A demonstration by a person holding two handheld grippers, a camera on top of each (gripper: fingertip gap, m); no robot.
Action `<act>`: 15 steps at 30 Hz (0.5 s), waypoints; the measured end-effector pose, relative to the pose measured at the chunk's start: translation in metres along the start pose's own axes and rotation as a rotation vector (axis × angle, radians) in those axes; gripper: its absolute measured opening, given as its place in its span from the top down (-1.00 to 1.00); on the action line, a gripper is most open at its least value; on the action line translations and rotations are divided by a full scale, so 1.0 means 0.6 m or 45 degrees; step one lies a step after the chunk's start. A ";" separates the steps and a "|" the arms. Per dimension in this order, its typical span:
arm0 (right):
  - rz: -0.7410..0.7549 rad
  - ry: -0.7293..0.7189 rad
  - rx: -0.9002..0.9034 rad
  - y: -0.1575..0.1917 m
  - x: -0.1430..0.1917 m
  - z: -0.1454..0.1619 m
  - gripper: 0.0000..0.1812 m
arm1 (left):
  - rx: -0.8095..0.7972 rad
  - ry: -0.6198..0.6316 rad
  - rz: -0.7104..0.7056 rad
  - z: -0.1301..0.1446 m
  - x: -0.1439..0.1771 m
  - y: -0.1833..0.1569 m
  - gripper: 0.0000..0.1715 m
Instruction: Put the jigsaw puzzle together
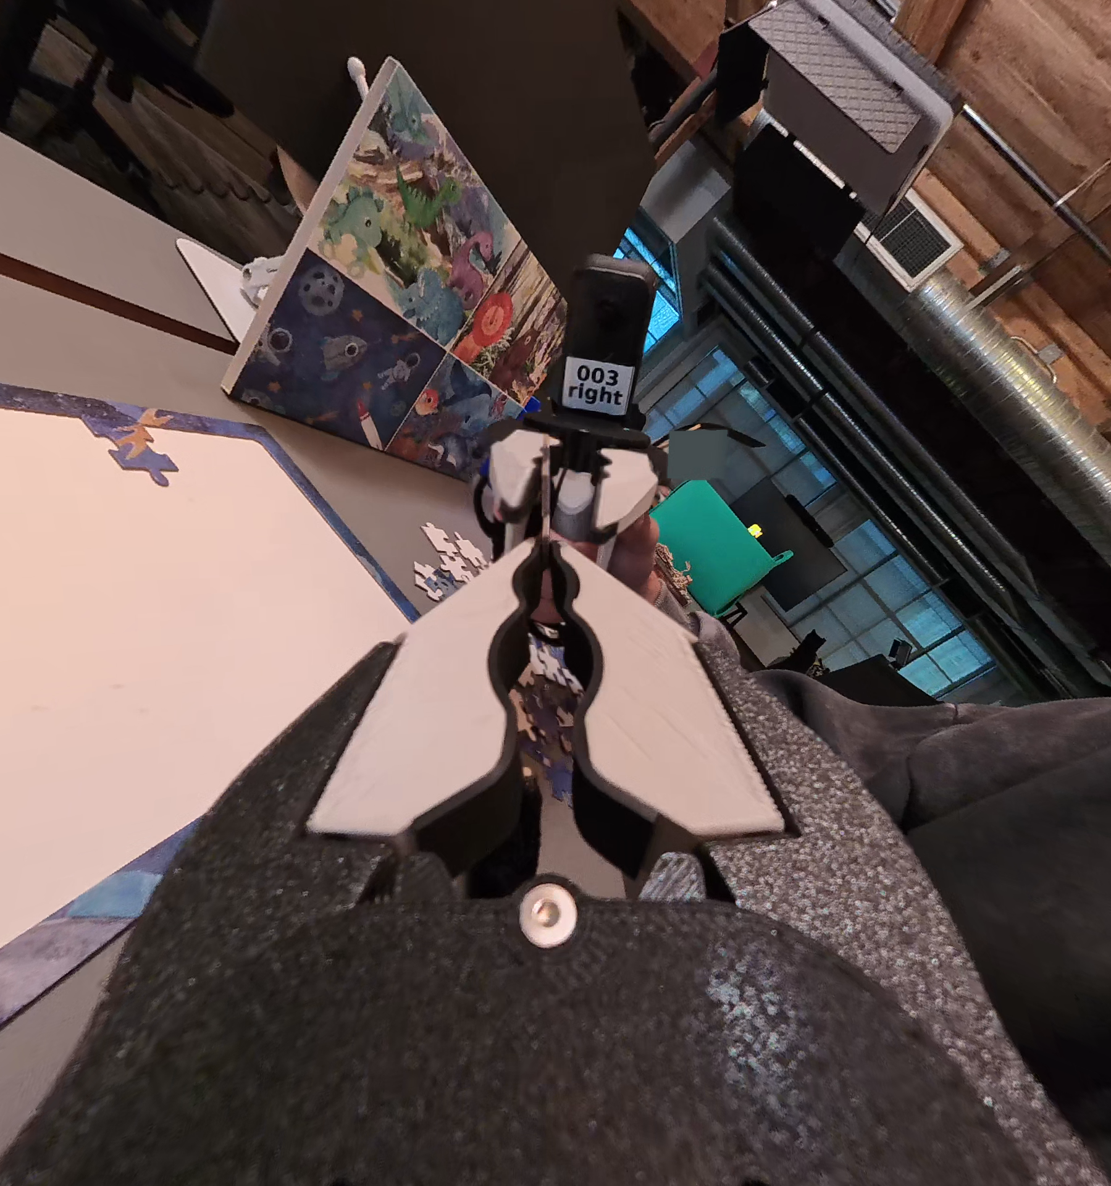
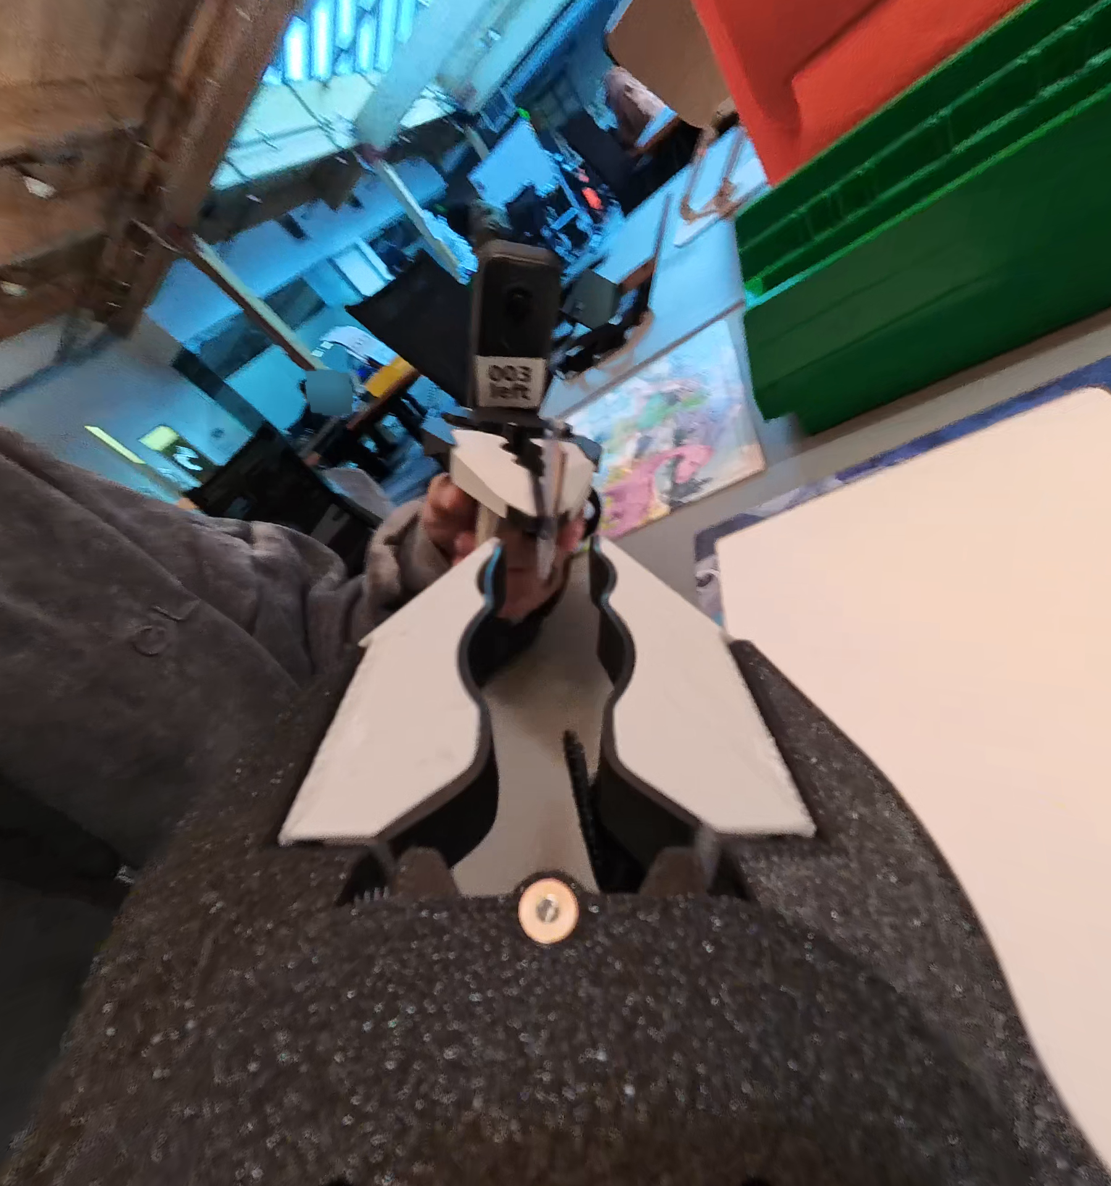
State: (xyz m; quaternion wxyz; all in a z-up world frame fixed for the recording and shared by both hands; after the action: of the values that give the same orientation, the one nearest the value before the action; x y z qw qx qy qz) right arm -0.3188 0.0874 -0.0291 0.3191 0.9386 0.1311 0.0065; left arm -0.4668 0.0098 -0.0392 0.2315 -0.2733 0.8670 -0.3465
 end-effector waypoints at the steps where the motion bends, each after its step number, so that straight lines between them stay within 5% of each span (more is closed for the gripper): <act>1: -0.031 -0.021 -0.004 0.004 -0.003 -0.001 0.80 | 0.007 0.005 0.009 0.001 0.000 -0.001 0.99; 3: -0.016 -0.015 0.026 0.004 -0.009 0.000 0.96 | 0.014 0.035 0.029 0.006 -0.003 -0.003 0.99; 7: -0.009 0.046 0.080 0.008 -0.003 0.003 0.99 | -0.028 0.089 -0.008 0.013 -0.008 -0.003 0.95; 9: 0.051 0.106 0.106 0.005 0.008 0.003 0.99 | -0.039 0.059 -0.022 0.008 -0.007 -0.004 0.73; 15: 0.009 0.295 0.104 0.024 0.013 0.022 0.98 | -0.032 0.059 0.032 0.008 -0.007 -0.011 0.81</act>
State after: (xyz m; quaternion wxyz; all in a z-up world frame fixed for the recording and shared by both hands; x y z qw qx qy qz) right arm -0.3066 0.0704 -0.0314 0.2634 0.9442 0.1639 0.1105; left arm -0.4588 0.0061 -0.0364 0.2122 -0.2572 0.8797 -0.3389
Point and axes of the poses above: each gripper's, where its closed fingertips meet, x back along the fingers, z out of its underside, y = z × x across the jaws, the point moved 8 cm from there along x, back along the fingers, and after that the axes turned 11 degrees about -y, right-handed, at the moved point
